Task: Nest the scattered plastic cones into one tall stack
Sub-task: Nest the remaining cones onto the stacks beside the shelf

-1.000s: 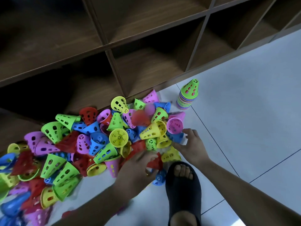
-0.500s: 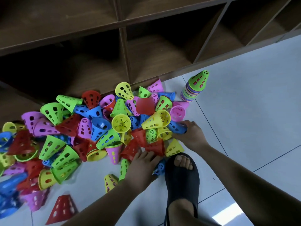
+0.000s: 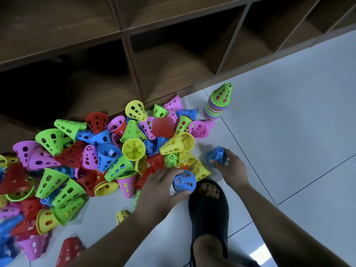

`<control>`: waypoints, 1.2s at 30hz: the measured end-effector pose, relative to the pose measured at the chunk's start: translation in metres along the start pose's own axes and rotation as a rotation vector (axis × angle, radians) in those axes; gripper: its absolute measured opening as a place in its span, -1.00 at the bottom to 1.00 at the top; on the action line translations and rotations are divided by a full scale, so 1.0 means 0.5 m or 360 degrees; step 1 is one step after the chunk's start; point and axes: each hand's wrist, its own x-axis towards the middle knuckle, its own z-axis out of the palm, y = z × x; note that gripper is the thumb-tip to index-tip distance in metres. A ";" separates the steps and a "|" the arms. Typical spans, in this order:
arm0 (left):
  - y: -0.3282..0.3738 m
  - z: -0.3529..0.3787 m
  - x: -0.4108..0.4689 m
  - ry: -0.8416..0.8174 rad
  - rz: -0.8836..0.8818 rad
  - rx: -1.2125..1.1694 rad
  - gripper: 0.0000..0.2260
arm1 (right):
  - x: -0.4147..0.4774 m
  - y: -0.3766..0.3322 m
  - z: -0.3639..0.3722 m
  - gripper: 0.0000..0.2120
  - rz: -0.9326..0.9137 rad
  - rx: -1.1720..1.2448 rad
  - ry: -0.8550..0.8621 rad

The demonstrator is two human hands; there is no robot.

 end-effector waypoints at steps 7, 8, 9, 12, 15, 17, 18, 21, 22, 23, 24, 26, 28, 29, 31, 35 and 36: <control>0.082 0.031 0.148 -0.0002 -0.0080 -0.0269 -0.53 | 0.033 0.008 0.021 -0.37 -0.0064 -0.0095 0.0018; 0.094 0.047 0.168 0.0014 -0.0071 -0.0267 -0.52 | 0.034 0.011 0.020 -0.36 -0.0123 -0.0165 0.0004; 0.106 0.063 0.188 0.0037 -0.0052 -0.0248 -0.51 | 0.033 0.016 0.017 -0.39 -0.0178 -0.0218 -0.0014; 0.139 0.113 0.239 0.0028 0.0017 -0.0135 -0.51 | 0.036 0.031 -0.002 -0.57 -0.0233 -0.0263 -0.0044; 0.149 0.157 0.265 -0.0074 0.0064 0.0091 -0.51 | 0.045 0.041 -0.035 -0.60 -0.0166 -0.0244 0.0062; 0.141 0.175 0.264 -0.0134 0.0049 0.0156 -0.44 | 0.062 0.044 -0.060 -0.61 -0.0175 -0.0236 0.0159; 0.133 0.180 0.258 -0.0150 0.0036 0.0174 -0.39 | 0.072 0.042 -0.070 -0.64 -0.0185 -0.0244 0.0199; 0.106 0.179 0.224 -0.0104 0.0047 0.0239 -0.35 | 0.107 0.010 -0.085 -0.75 -0.0206 -0.0183 0.0231; 0.095 0.177 0.209 -0.0092 0.0056 0.0253 -0.37 | 0.120 -0.008 -0.081 -0.77 -0.0225 -0.0158 0.0206; 0.085 0.174 0.196 -0.0095 0.0063 0.0272 -0.39 | 0.132 -0.028 -0.074 -0.78 -0.0256 -0.0142 0.0168; 0.075 0.171 0.183 -0.0109 0.0070 0.0293 -0.41 | 0.141 -0.050 -0.064 -0.79 -0.0294 -0.0142 0.0127; 0.060 0.167 0.162 -0.0129 0.0108 0.0339 -0.43 | 0.154 -0.094 -0.041 -0.78 -0.0401 -0.0146 0.0044; 0.051 0.166 0.150 -0.0132 0.0185 0.0408 -0.43 | 0.159 -0.130 -0.019 -0.69 -0.0547 -0.0181 -0.0055; 0.047 0.166 0.146 -0.0133 0.0223 0.0456 -0.41 | 0.159 -0.142 -0.008 -0.61 -0.0622 -0.0243 -0.0109; 0.044 0.165 0.142 -0.0157 0.0290 0.0583 -0.36 | 0.159 -0.153 0.010 -0.41 -0.0787 -0.0499 -0.0147; 0.045 0.166 0.140 -0.0243 0.0384 0.0742 -0.40 | 0.158 -0.153 0.025 -0.34 -0.1041 -0.0921 -0.0060; 0.047 0.167 0.140 -0.0266 0.0391 0.0760 -0.44 | 0.158 -0.154 0.025 -0.37 -0.1070 -0.0944 -0.0051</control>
